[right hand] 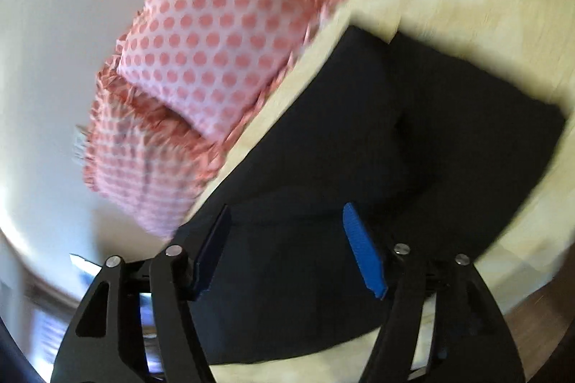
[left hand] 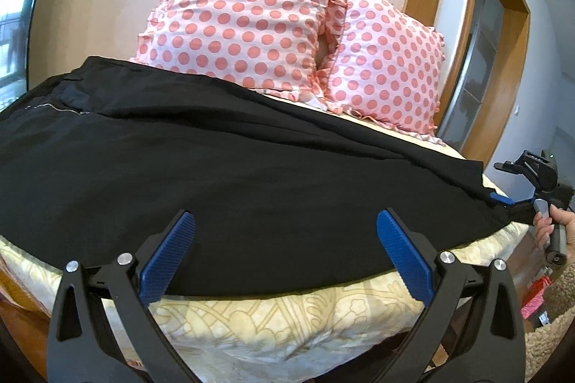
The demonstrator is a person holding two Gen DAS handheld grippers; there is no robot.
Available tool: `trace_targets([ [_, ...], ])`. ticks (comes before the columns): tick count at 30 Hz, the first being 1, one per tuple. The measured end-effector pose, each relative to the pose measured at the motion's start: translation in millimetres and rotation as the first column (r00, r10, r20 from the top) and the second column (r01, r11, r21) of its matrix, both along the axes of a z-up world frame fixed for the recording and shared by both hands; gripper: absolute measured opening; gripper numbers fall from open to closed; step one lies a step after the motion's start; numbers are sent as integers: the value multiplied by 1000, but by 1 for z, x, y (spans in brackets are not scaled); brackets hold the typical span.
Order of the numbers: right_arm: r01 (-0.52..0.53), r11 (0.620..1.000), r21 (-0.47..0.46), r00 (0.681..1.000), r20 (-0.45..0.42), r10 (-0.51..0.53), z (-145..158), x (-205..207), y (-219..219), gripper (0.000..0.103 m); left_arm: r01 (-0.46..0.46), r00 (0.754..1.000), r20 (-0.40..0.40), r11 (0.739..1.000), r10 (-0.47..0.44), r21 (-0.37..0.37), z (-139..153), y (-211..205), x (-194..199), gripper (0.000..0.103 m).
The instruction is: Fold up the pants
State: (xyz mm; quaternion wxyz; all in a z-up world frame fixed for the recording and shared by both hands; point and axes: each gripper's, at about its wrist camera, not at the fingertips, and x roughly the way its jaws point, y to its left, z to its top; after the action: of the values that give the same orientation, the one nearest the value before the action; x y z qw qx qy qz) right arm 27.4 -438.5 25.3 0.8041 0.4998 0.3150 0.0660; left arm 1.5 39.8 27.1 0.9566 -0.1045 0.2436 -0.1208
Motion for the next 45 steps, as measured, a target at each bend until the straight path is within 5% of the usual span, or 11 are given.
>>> trace_targets([
  [3, 13, 999, 40, 998, -58, -11, -16, 21, 10, 44, -15, 1000, -22, 1000, 15, 8, -1, 2, 2, 101],
  [13, 273, 960, -60, 959, -64, -277, -15, 47, -15, 34, -25, 998, -56, 996, 20, -82, 5, 33, 12, 101],
  [15, 294, 955, -39, 952, -72, -296, -23, 48, -24, 14, -58, 997, -56, 994, 53, -96, 15, 46, 18, 101],
  [18, 320, 948, -1, 946, -48, -319, -32, 32, -35, 1, -114, 993, -49, 988, 109, -104, 31, 67, 27, 101],
  [23, 210, 976, 51, 975, -85, -206, -29, 7, -37, 11, -175, 984, -52, 976, 169, -130, 43, 87, 34, 101],
  [25, 229, 969, -89, 973, -12, -231, -5, -4, -40, 28, -172, 985, -54, 976, 166, -136, 42, 86, 35, 101],
  [29, 293, 879, -377, 956, 97, -277, 36, -10, -45, 70, -135, 990, -62, 982, 128, -134, 38, 74, 35, 101],
  [33, 234, 833, -502, 970, 60, -236, 40, 11, -47, 71, -113, 993, -52, 988, 108, -104, 36, 66, 32, 101],
  [37, 12, 885, -466, 997, -63, -47, 15, 26, -27, 57, -113, 992, -64, 987, 106, -112, 33, 67, 30, 101],
  [41, -138, 793, -594, 990, -103, 95, 12, -7, 15, 57, -124, 991, -64, 986, 117, -112, 29, 71, 30, 101],
  [45, -117, 799, -589, 993, -79, 87, 22, -30, 18, 57, -110, 991, -91, 985, 98, -135, 23, 71, 35, 101],
])
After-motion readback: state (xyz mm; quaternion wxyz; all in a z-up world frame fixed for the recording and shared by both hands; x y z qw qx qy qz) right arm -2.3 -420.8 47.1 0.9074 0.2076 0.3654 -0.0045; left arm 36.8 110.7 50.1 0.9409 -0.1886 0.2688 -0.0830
